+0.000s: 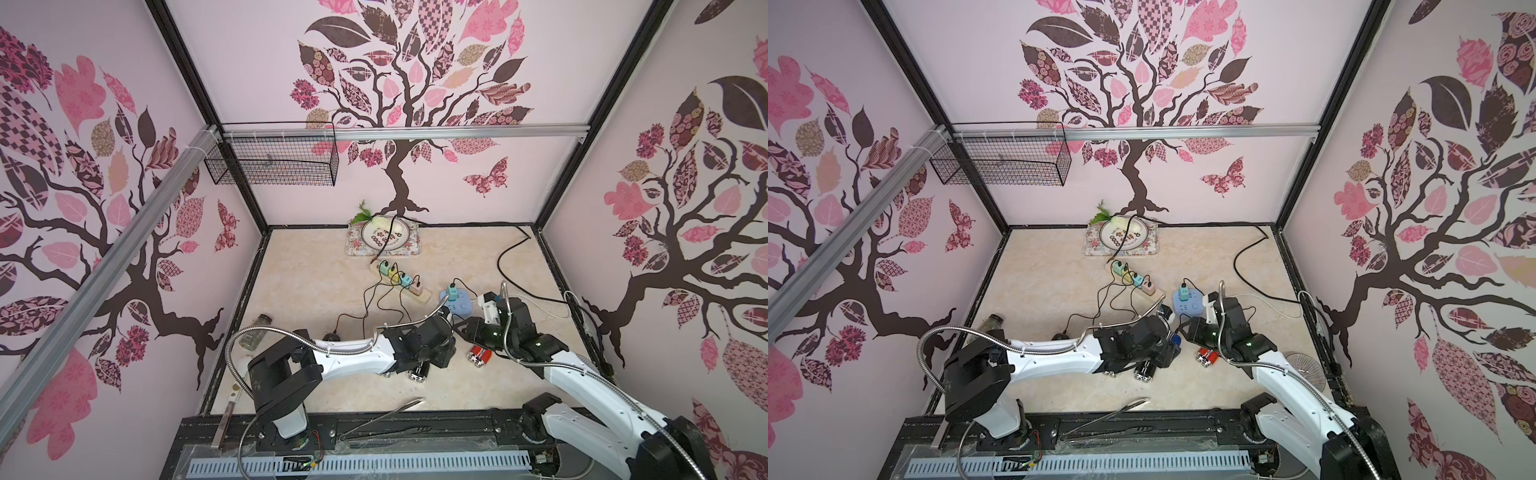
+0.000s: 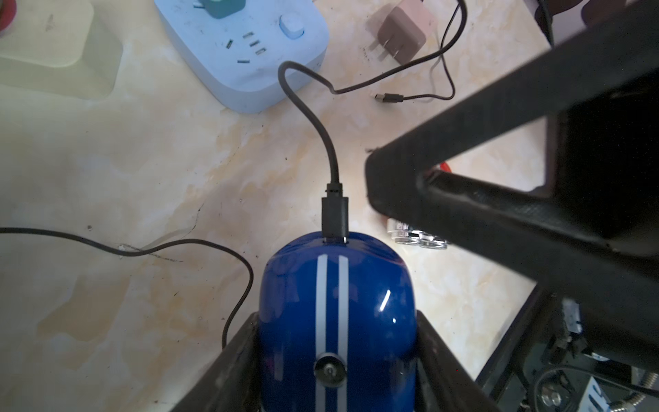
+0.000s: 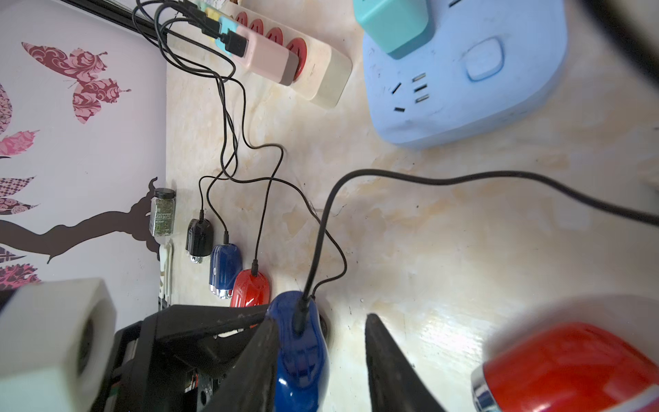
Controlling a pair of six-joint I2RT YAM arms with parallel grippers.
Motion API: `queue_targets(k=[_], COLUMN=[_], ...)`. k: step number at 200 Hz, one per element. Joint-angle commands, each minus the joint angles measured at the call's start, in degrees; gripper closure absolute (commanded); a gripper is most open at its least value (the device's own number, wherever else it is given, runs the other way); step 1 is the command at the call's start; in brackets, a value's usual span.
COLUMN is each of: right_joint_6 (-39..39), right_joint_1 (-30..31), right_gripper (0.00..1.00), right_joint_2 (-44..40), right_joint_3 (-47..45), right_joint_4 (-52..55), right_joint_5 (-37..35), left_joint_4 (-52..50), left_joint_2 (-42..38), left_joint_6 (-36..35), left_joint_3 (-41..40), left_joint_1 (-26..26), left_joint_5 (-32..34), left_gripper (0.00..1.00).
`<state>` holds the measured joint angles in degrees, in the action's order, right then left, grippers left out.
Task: Unplug the electric shaver
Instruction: Remove the charging cable from the electric shaver.
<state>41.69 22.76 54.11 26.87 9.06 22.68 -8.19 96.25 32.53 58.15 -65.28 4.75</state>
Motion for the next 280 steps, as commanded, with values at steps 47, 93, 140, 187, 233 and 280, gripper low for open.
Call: queue_targets(k=[47, 93, 140, 187, 233, 280], right_joint_6=[2.1, 2.2, 2.3, 3.3, 4.6, 5.1], right_joint_1=[0.2, 0.1, -0.1, -1.6, -2.6, -3.1], right_gripper=[0.61, 0.65, 0.69, 0.74, 0.76, 0.79], right_joint_2=[1.5, 2.1, 2.8, 2.9, 3.1, 3.7], right_joint_3=[-0.9, -1.1, -0.8, -1.4, -2.5, -3.0], right_joint_4=[-5.6, -6.2, -6.9, -8.5, -10.5, -11.6], right_joint_5=[2.3, 2.3, 2.6, 4.7, 6.6, 7.8], left_joint_4=[4.2, 4.6, 4.6, 5.0, 5.5, 6.2], left_joint_2=[-1.8, -1.8, -1.8, -2.1, -2.1, -2.8], left_joint_6=[-0.8, -1.0, -1.1, -0.9, -0.8, -0.6], left_joint_3=[-1.9, -1.7, -1.7, -2.2, -2.4, -3.1], left_joint_1=[0.2, 0.2, 0.2, 0.3, 0.2, 0.2], left_joint_5=[-1.2, -1.7, -1.9, -1.8, -2.0, -1.9], left_gripper=[0.71, 0.71, 0.71, 0.71, 0.71, 0.71])
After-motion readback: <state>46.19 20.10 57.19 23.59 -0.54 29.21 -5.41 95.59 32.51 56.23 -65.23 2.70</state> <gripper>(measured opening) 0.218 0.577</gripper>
